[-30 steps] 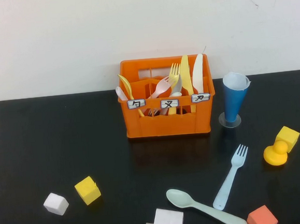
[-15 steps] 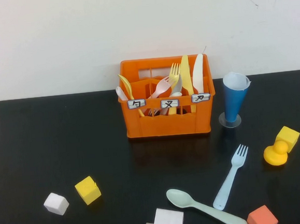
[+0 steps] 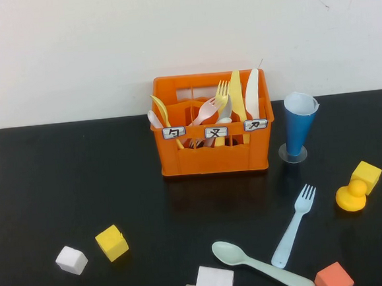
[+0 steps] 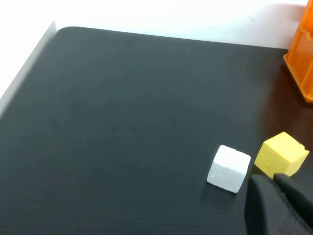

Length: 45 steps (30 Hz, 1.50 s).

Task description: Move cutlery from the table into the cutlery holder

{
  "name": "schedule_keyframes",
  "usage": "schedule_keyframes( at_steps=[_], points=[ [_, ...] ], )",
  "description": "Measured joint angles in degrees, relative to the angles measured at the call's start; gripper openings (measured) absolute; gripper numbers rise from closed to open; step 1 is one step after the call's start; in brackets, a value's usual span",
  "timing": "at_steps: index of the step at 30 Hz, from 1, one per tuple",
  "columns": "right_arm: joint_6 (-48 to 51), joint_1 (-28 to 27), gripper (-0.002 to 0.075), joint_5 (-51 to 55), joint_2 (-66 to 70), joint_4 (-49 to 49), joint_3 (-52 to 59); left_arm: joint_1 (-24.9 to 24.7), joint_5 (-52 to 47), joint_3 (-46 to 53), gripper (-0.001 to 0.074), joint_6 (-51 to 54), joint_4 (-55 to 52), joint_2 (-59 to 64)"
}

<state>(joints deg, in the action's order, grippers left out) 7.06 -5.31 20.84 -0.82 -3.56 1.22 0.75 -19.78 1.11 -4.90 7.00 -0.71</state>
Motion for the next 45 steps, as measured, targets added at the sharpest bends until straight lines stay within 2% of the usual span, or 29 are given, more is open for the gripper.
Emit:
schedule_keyframes(
  at_steps=[12,17,23,27,33,40,45],
  points=[
    [0.0,0.0,-0.0004,-0.14,0.0,0.12,0.0,0.0,0.0,0.0,-0.0001,0.0,0.0,0.0],
    [-0.48,0.0,-0.0004,-2.28,0.0,3.56,-0.76,0.0,0.0,0.0,-0.0001,0.2,0.0,0.0],
    [-5.93,0.0,-0.0004,-2.02,0.13,4.7,-13.02,0.0,0.0,0.0,-0.0001,0.2,0.0,0.0],
    [-6.38,0.0,-0.0004,1.79,3.64,6.64,-22.32,0.0,0.0,0.0,-0.0001,0.2,0.04,0.0],
    [1.57,0.0,-0.0004,7.39,11.57,11.04,-26.5,0.0,0.0,0.0,-0.0001,0.2,0.04,0.0],
    [27.45,0.0,-0.0004,25.04,28.06,24.9,-36.7,0.0,0.0,0.0,-0.0001,0.2,0.13,0.0],
    [40.0,0.0,-0.0004,39.72,44.04,31.43,-46.23,0.0,0.0,0.0,-0.0001,0.2,0.13,0.0]
  ],
)
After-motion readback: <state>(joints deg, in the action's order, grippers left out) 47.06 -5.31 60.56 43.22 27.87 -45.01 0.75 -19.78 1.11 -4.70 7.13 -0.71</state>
